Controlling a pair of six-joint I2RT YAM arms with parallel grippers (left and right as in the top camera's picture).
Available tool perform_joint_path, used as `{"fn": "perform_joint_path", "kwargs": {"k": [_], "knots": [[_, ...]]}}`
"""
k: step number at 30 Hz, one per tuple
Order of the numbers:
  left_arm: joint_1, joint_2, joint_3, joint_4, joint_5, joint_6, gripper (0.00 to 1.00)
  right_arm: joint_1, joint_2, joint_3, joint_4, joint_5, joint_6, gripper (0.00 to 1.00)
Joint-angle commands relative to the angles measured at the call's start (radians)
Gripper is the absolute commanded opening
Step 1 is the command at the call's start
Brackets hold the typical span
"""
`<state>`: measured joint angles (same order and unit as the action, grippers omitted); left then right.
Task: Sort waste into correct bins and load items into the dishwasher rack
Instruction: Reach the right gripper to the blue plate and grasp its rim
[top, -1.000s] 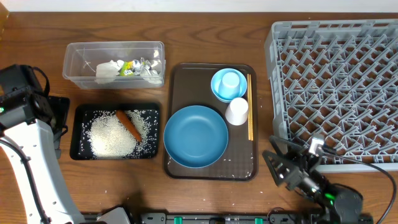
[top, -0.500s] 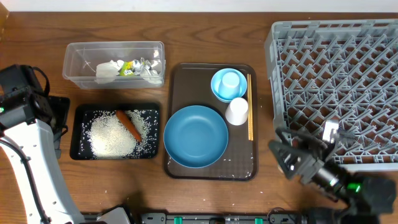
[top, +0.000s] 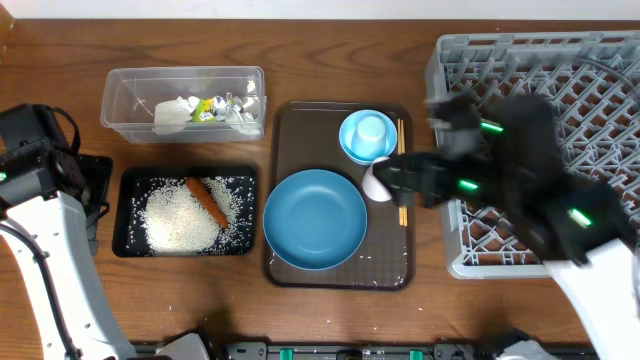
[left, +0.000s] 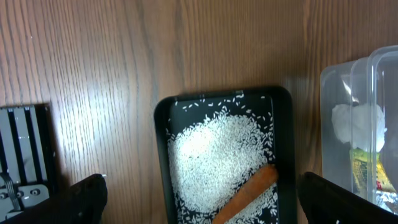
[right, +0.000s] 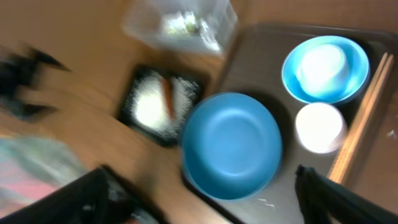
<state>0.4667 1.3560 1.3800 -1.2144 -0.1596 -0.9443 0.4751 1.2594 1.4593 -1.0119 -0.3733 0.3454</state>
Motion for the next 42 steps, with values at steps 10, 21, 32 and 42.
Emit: {"fn": "perform_joint_path", "kwargs": {"k": [10,21,32,42], "knots": [[0.004,0.005,0.007,-0.005,-0.005,0.009,1.00,0.431,0.492,0.216,0.002,0.399,0.032,0.99],[0.004,0.005,0.007,-0.005,-0.005,0.009,1.00,0.601,0.741,0.216,0.014,0.401,0.077,0.94],[0.004,0.005,0.007,-0.005,-0.005,0.009,0.99,0.638,0.856,0.213,0.006,0.455,0.106,0.59],[0.004,0.005,0.007,-0.005,-0.005,0.009,0.99,0.658,0.856,0.124,0.056,0.448,0.124,0.63]]}}
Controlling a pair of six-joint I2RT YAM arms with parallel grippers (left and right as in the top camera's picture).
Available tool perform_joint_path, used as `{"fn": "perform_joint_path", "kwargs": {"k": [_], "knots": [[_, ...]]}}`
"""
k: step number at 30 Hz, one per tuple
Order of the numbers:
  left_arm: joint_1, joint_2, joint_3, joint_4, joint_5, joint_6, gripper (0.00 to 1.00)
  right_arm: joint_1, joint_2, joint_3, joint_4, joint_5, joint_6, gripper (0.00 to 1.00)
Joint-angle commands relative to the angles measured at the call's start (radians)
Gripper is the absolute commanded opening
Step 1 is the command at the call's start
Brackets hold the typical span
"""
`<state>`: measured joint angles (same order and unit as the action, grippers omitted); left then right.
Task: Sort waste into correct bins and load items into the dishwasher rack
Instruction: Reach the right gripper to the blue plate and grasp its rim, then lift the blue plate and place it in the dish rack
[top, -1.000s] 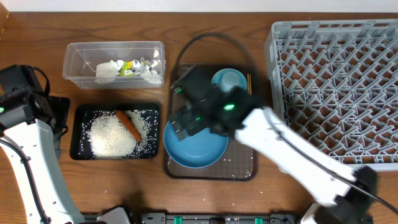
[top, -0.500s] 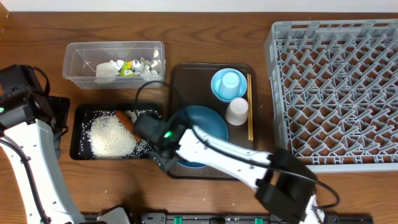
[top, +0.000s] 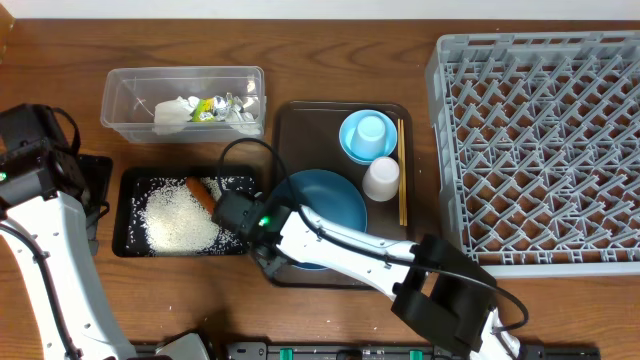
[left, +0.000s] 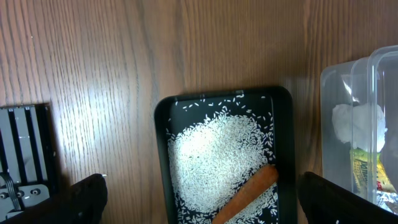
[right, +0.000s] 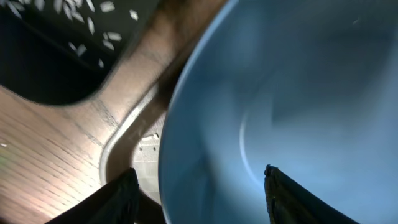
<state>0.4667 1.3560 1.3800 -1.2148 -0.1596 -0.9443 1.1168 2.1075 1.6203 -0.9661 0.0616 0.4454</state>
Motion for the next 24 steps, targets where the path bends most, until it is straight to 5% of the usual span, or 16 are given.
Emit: {"fn": "perform_joint_path", "kwargs": {"k": [1,14,17,24], "knots": [[0.004,0.005,0.007,-0.004,-0.005,0.009,1.00,0.019,0.008,-0.048,0.021,0.012,0.033,0.63],[0.004,0.005,0.007,-0.004,-0.005,0.009,0.99,0.021,0.008,-0.060,0.064,0.011,0.040,0.20],[0.004,0.005,0.007,-0.004,-0.005,0.009,0.99,0.012,0.005,-0.026,0.034,0.010,0.040,0.01],[0.004,0.005,0.007,-0.004,-0.005,0.009,0.99,-0.034,-0.042,0.114,-0.087,-0.017,0.031,0.01]]}}
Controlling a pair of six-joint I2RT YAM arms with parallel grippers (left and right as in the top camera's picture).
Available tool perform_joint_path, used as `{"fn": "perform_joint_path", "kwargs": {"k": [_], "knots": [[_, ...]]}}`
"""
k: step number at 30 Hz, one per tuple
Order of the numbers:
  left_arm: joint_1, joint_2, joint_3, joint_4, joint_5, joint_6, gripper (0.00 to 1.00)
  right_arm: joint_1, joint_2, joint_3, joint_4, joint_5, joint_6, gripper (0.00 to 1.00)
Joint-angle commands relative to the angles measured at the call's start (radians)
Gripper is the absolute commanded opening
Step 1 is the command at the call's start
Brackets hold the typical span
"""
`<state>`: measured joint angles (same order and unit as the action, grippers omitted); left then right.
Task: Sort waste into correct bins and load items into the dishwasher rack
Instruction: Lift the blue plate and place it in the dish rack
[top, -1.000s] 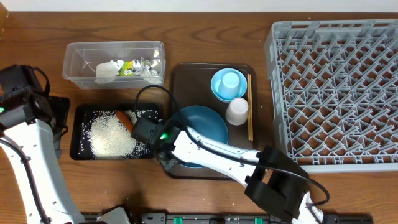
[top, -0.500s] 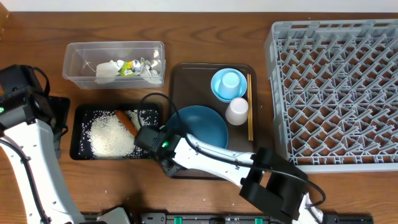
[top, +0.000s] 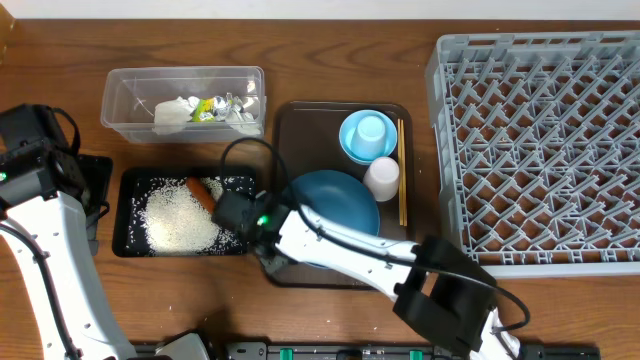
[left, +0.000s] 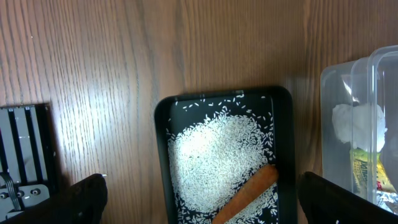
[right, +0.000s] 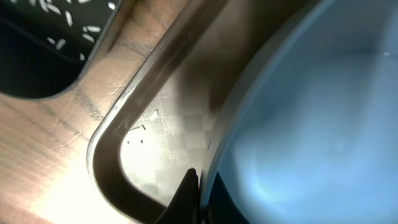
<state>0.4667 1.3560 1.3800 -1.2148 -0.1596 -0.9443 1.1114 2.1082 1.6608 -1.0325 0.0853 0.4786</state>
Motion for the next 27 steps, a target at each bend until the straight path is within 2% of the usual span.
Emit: {"fn": "perform_joint_path", "kwargs": {"k": [1,7,12,19,24,27], "knots": [[0.004,0.005,0.007,-0.004,-0.005,0.009,0.99,-0.035,-0.054,0.097,-0.034,-0.056,-0.011,0.01],[0.004,0.005,0.007,-0.004,-0.005,0.009,0.99,-0.111,-0.166,0.209,-0.086,-0.159,-0.069,0.01],[0.004,0.005,0.007,-0.004,-0.005,0.009,0.99,-0.272,-0.317,0.221,-0.087,-0.266,-0.126,0.01],[0.004,0.005,0.007,-0.004,-0.005,0.009,0.99,-0.750,-0.462,0.221,-0.086,-0.690,-0.298,0.01],[0.004,0.005,0.007,-0.004,-0.005,0.009,0.99,-1.098,-0.450,0.212,-0.059,-0.938,-0.475,0.01],[0.004,0.005,0.007,-0.004,-0.005,0.009,0.99,-1.241,-0.426,0.192,0.007,-1.056,-0.558,0.01]]}}
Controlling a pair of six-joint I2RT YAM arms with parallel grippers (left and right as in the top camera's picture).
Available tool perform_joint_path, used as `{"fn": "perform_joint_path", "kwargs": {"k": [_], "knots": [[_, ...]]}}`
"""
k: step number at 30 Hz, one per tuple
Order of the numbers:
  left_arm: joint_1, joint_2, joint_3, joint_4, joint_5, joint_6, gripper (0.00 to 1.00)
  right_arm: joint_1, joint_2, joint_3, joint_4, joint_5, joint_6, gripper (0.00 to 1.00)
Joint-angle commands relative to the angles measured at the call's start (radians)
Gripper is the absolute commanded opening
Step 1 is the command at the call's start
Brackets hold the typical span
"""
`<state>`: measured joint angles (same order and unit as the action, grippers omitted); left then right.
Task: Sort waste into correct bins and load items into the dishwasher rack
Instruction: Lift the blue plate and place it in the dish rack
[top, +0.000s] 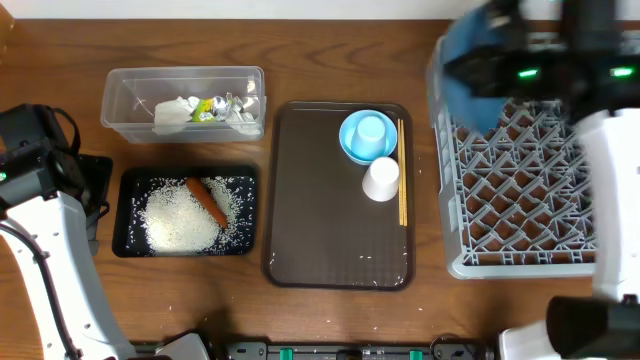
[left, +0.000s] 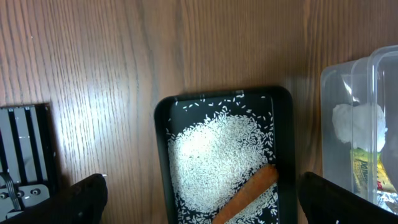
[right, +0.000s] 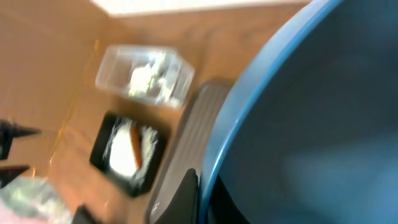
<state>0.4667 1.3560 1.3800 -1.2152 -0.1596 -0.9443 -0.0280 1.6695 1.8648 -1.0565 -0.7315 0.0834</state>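
My right gripper (right: 202, 186) is shut on the rim of the blue plate (right: 311, 124), which fills most of the right wrist view. In the overhead view the plate (top: 468, 62) hangs, blurred, over the far left corner of the grey dishwasher rack (top: 545, 190). On the brown tray (top: 320, 230) stand a blue bowl with a cup in it (top: 367, 135), a white cup (top: 381, 179) and chopsticks (top: 402, 175). My left gripper (left: 199, 208) is open above the black tray of rice (left: 217, 162) with a carrot (left: 245, 193).
A clear bin (top: 183, 100) with crumpled waste stands at the far left, behind the black tray (top: 185, 210). A black stand (left: 25, 155) lies beside the left arm (top: 40, 165). The rack fills the right side of the table.
The blue plate has left the brown tray and is now held in my right gripper over the rack's far left corner. The left arm has not moved.
First the plate lay flat on the brown tray while my right arm was over the rack's left edge. Then my right gripper stood at the plate's left rim, then was shut on that rim with the plate shifted right. Now the plate is held above the rack.
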Motion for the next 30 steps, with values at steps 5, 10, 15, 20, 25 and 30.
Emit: {"fn": "perform_joint_path", "kwargs": {"k": [5,10,15,20,25,30], "knots": [[0.004,0.005,0.007,-0.004,-0.005,0.009,0.99,-0.285,0.085,-0.018,0.156,-0.425,-0.212,0.01],[0.004,0.005,0.007,-0.004,-0.005,0.009,0.99,-0.388,0.211,-0.018,0.285,-0.625,-0.211,0.01],[0.004,0.005,0.007,-0.004,-0.005,0.009,0.99,-0.458,0.322,-0.018,0.408,-0.718,-0.149,0.01],[0.004,0.005,0.007,-0.004,-0.005,0.009,0.99,-0.511,0.417,-0.018,0.470,-0.816,-0.103,0.01],[0.004,0.005,0.007,-0.004,-0.005,0.009,0.99,-0.536,0.474,-0.018,0.466,-0.827,-0.029,0.01],[0.004,0.005,0.007,-0.004,-0.005,0.009,0.99,-0.566,0.476,-0.018,0.459,-0.827,0.004,0.01]]}}
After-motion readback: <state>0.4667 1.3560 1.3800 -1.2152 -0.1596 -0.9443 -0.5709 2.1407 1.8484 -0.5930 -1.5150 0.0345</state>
